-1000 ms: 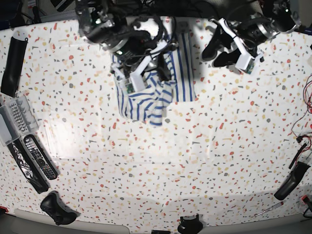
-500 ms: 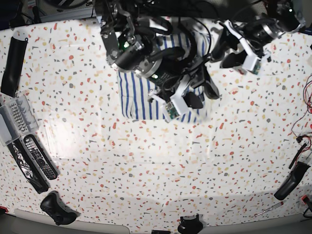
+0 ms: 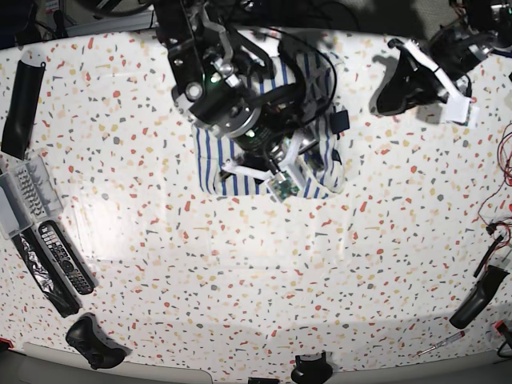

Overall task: Layout the t-shirt on the table in an organized manner, then fold the t-shirt properly
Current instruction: 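Grasp the folded bundle with both grippers and lift it, then lay the folded shirt down on the table and release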

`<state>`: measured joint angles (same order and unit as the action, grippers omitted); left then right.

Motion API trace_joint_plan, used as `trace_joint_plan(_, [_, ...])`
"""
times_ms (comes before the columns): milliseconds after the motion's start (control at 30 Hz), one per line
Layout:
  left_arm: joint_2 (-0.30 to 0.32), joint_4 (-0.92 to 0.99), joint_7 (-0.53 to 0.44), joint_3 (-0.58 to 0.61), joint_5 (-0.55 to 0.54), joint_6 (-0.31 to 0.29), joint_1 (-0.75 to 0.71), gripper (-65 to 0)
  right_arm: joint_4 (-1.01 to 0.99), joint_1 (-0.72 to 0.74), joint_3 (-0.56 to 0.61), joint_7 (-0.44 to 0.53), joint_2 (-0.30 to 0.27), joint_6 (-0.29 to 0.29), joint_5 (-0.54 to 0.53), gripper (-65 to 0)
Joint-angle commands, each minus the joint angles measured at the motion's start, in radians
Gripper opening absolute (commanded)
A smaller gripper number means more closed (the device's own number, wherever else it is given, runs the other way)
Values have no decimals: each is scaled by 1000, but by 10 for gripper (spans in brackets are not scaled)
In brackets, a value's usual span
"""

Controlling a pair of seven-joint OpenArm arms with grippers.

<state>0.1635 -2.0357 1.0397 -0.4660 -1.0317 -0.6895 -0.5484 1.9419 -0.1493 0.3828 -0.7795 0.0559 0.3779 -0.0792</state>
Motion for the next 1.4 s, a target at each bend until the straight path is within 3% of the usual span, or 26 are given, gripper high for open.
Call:
trace_joint_plan(0, [5, -18, 2, -3, -52, -9, -3, -650, 17, 16, -12, 22, -8, 7, -5, -575])
trace_joint_plan(67, [2, -18, 37, -3, -100, -9, -3, -650, 18, 18, -47, 24, -27, 7, -5, -650])
trace_joint_plan(233, [0, -18, 54, 71, -126, -9, -3, -650, 17, 45, -196, 27, -70, 7, -6, -650])
trace_joint_plan(400, [0, -18, 107, 259, -56, -9, -3, -650, -6, 55, -323, 51, -151, 8, -84, -650])
trace_joint_plan(567, [1, -18, 150, 399, -32, -9, -19, -650, -124, 71, -355, 90, -214, 8, -89, -650])
trace_joint_plan(633, [0, -18, 148, 452, 65, -9, -37, -650, -183, 96, -355, 90, -221, 11, -93, -650])
trace_joint_plan(700, [0, -18, 85, 502, 241, -9, -52, -650, -236, 123, -354, 88, -221, 19, -95, -650])
trace_joint_plan(767, [0, -17, -42, 533, 380, -9, -69, -650, -276, 146, -354, 76, -222, 51, -110, -650])
trace_joint_plan(867, [0, -14, -174, 557, 493, 67, -82, -650, -293, 154, -354, 50, -222, 108, -112, -650])
trace_joint_plan(1167, [0, 187, -255, 559, 560, 97, -25, -650, -293, 153, -354, 40, -222, 135, -143, -650])
trace_joint_plan(1367, [6, 310, -255, 557, 561, 175, 110, -650, -292, 129, -355, -21, -222, 255, -217, -650])
